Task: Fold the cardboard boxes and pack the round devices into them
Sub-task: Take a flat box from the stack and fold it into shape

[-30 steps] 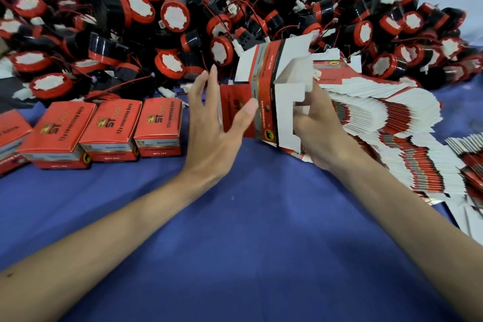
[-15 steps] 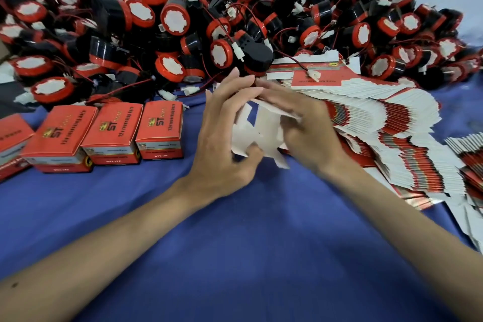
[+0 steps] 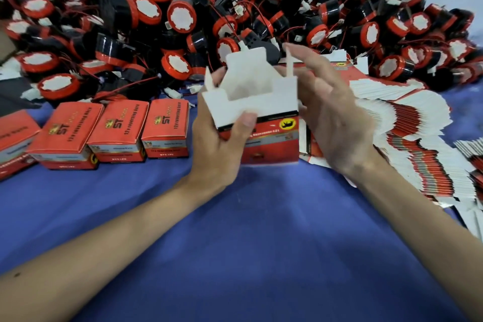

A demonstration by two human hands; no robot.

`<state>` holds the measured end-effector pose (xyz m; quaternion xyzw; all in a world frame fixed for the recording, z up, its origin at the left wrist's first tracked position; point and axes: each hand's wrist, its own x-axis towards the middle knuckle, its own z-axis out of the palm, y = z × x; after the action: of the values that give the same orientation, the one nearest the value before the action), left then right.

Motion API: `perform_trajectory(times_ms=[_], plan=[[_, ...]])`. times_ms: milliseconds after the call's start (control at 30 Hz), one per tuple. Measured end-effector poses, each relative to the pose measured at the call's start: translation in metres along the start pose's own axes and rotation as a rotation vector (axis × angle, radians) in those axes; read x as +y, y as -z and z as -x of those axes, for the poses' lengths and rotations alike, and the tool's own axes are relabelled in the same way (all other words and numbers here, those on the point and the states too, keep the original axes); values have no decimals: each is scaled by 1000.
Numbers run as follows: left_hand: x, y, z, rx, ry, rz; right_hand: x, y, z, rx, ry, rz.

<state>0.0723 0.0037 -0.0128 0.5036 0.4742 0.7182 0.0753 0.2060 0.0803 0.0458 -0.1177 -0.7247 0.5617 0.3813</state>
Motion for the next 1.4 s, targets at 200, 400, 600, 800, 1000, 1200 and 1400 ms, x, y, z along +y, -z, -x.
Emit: perform_trajectory(times_ms=[200, 400, 600, 800, 1000, 1200, 1400], plan=[[-4, 3, 3, -43, 64, 191, 15, -24, 12, 92, 87, 240], [-2, 2, -1, -40, 79, 146, 23, -29, 13, 218, 91, 214], [-4, 1, -2, -21, 74, 116, 25, -29, 14, 229, 96, 217], [3, 2, -3, -6, 68, 89, 24, -29, 16, 217, 170, 228], [1, 3, -2, 7, 21, 75, 21, -28, 14, 180, 201, 249], [0, 3, -3, -29, 31, 107, 20, -24, 12, 88, 20, 1], [1, 5, -3, -97, 4, 111, 19, -18, 11, 106, -64, -167]])
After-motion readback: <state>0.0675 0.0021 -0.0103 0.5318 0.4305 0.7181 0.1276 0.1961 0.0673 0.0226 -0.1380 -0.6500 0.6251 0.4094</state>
